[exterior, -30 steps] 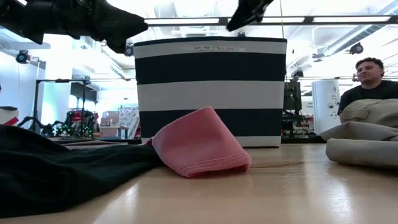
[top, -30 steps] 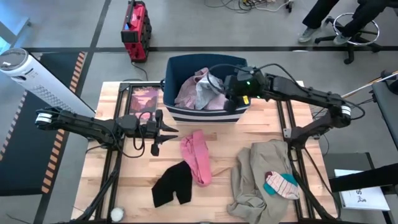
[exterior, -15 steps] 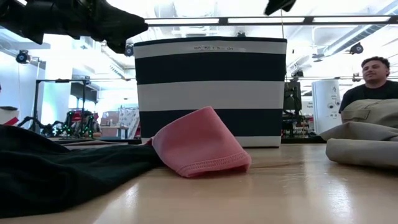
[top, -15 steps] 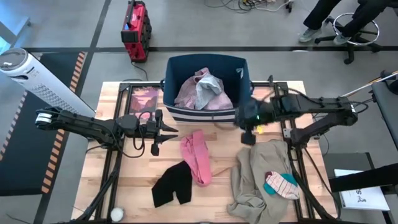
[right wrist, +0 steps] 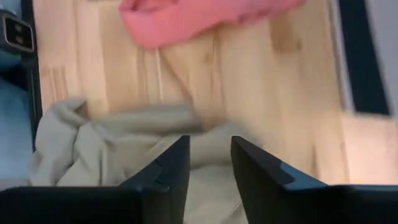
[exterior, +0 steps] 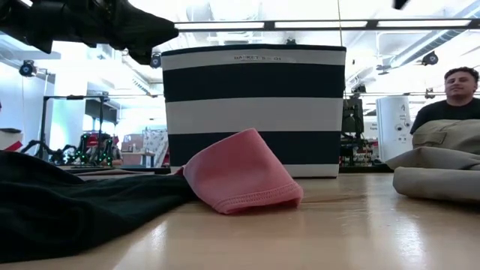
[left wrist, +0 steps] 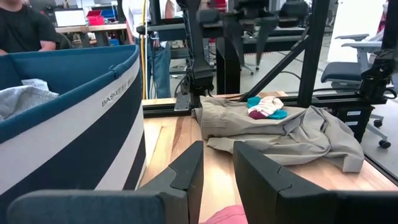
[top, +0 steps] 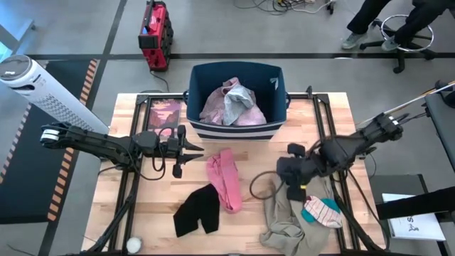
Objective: Sort clothes
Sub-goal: Put the light pink striped sock into the blue bin
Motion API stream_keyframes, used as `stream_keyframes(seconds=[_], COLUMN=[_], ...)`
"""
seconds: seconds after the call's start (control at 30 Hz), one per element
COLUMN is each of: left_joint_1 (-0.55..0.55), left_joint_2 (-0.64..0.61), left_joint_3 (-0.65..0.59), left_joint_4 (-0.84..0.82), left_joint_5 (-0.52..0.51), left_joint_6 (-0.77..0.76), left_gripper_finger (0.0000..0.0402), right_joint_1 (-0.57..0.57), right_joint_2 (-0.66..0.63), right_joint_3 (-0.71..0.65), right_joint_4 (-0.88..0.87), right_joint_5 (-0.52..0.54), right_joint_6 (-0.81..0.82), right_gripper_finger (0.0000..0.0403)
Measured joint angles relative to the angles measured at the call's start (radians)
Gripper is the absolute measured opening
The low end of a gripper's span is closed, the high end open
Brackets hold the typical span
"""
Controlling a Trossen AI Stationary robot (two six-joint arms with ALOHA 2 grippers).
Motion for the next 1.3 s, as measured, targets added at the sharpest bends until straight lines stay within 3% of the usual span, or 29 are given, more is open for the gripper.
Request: stream_keyframes(seconds=[0.2,0.47,0.7,1.3], left_joint_1=[0.000,0.000,0.000,0.000], left_joint_2=[0.000,0.000,0.000,0.000], left_joint_3=[0.000,0.000,0.000,0.000], left_joint_4=[-0.014,-0.022,-0.022,-0.025], left_joint_5=[0.000,0.000,0.000,-0.001], left_joint_6=[0.002,0.002,0.002,-0.002], left_gripper_finger=[0.0074,0.0074,0.0074,0.0074], right_joint_1=[0.075,0.101,0.103,0.103], right_joint_2=[0.025,0.025,0.011,0.000], right_joint_3=[-0.065,-0.264,-0.457,-0.622], right_joint_4=[-0.033,-0.025,0.150,0.324], right_joint_5=[-0.089,-0.261,-0.398,-0.498], right_joint_6=[0.175,0.333,0.389,0.441], right_gripper_finger=[0.0149,0.0180,0.0181,0.0203])
